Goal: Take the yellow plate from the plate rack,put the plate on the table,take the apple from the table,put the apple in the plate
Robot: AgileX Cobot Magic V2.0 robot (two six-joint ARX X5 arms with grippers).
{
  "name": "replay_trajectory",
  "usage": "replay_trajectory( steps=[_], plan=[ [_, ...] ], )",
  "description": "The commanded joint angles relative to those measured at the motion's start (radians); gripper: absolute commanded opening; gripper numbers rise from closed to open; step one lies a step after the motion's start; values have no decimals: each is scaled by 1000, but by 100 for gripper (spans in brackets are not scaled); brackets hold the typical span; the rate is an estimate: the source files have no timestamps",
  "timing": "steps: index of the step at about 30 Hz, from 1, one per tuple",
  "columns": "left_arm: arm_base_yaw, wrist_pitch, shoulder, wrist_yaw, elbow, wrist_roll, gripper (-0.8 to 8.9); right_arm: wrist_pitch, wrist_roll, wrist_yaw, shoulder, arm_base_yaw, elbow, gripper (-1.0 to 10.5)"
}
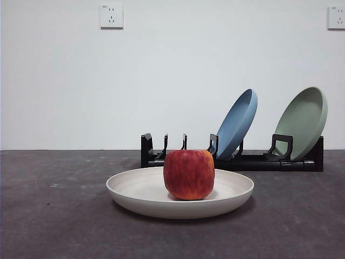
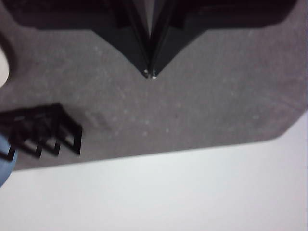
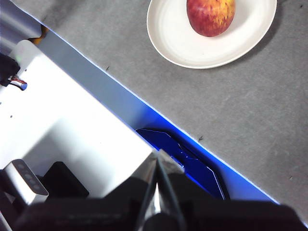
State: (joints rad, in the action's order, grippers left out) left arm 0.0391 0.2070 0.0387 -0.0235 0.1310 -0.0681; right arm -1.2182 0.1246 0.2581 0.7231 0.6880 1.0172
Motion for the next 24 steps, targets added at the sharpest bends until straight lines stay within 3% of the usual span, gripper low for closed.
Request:
replay_trajectory(
  steps=[1,24],
  plan=[
    [-8,-19,-22,-5,-45,-3,-3,5,9,-2,-2,2,0,1],
    [-8,-20,-35,-5,-126,68,-3,5,9,-2,-2,2,0,1]
  ],
)
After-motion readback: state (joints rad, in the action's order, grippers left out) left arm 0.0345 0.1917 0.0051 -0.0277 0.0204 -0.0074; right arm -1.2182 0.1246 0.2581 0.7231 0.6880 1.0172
